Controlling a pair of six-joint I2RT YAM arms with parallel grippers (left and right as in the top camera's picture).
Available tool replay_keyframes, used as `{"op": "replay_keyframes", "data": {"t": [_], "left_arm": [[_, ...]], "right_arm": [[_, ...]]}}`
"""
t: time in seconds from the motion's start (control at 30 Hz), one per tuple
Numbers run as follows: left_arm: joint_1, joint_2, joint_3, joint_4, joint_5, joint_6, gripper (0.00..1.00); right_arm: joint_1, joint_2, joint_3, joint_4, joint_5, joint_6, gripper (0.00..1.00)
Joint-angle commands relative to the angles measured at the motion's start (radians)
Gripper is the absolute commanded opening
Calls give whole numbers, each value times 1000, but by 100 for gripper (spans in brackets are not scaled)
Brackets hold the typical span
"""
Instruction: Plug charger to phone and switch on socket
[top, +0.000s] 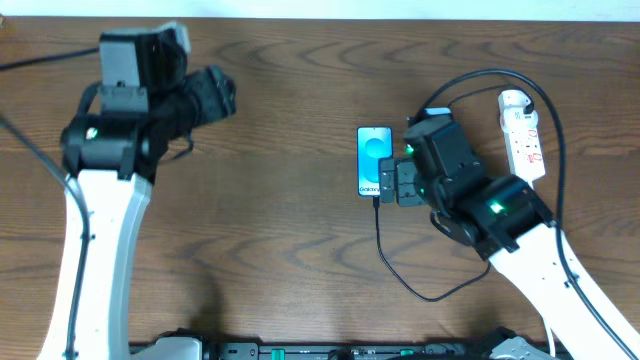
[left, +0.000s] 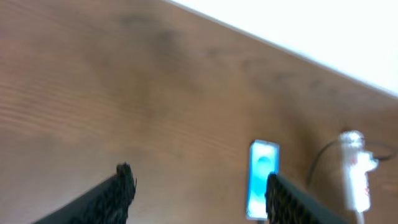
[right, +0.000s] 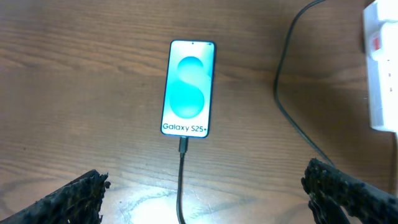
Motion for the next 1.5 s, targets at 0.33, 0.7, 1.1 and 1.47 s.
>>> {"op": "replay_keyframes", "data": {"t": [0.33, 0.7, 1.1, 1.47], "left_arm": [[2, -86, 3, -384, -253, 40, 66], [2, -183, 3, -539, -253, 177, 62], [2, -522, -55, -542, -325, 177, 77], [2, -664, -166, -595, -325, 177, 96]], "right_arm": [[-6, 69, 7, 81, -29, 16, 99], [-5, 69, 7, 113, -47, 17, 99], [-6, 89, 7, 147, -107, 16, 70], [-12, 249, 7, 122, -88, 61, 2]]}}
